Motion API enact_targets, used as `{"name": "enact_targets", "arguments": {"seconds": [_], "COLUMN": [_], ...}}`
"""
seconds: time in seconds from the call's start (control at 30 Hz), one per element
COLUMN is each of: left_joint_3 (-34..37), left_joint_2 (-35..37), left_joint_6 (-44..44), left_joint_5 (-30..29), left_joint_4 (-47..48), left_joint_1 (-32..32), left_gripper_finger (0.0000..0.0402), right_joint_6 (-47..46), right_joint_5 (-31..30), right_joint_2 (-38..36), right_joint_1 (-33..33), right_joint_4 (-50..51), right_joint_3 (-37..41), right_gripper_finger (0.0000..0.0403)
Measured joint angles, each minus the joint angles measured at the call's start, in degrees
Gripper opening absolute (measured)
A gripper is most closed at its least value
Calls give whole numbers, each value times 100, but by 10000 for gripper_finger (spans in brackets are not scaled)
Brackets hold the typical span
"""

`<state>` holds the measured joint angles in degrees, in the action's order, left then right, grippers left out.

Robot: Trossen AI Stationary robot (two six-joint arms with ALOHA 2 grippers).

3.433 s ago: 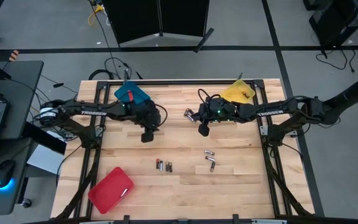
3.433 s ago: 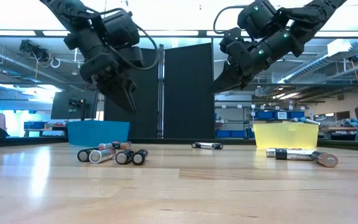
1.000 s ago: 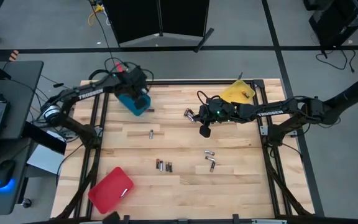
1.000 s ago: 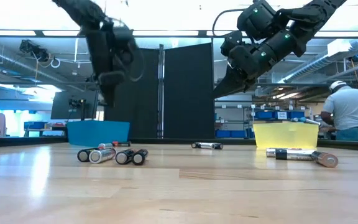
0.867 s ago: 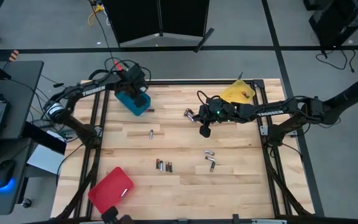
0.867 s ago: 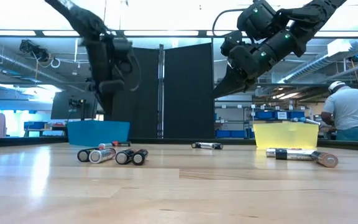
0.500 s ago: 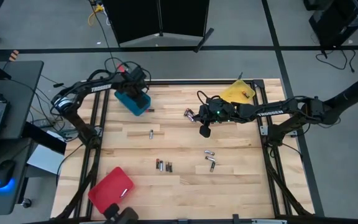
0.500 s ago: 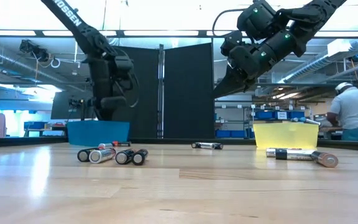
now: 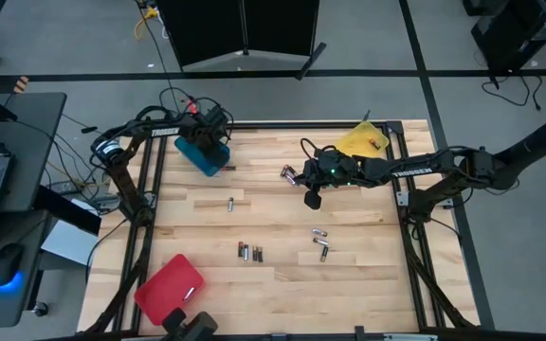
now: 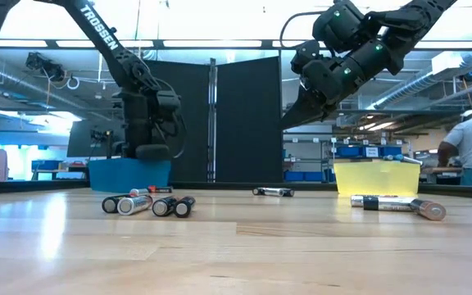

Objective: Sort batteries
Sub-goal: Put the black brown battery into the blue bin, then put the black silver battery into the red bin

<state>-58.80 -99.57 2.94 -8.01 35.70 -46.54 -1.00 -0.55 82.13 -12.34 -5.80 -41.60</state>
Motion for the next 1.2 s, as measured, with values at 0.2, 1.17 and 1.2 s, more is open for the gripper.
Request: {"name": "enact_targets", "arguments": {"seconds": [0.2, 1.17, 1.2], "left_joint_3": [1, 3707, 3791], "left_joint_2": [306, 4262, 4262], "left_joint_6": [74, -662, -664], "left_joint_5": [30, 576, 616], "left_joint_4": [152, -4899, -5015], "left_joint_1": [23, 2885, 2947], "left_gripper_finger": [141, 65, 65], "right_joint_6": [-26, -2918, -2986], "right_joint_5": [-203, 275, 274], "right_joint_2": [0, -2, -2], "right_joint_1": [1, 1874, 1913], "right_joint_4": [-11, 3038, 3040], "right_joint_3": [0, -223, -223], "right_gripper_finger": [56, 127, 127]}}
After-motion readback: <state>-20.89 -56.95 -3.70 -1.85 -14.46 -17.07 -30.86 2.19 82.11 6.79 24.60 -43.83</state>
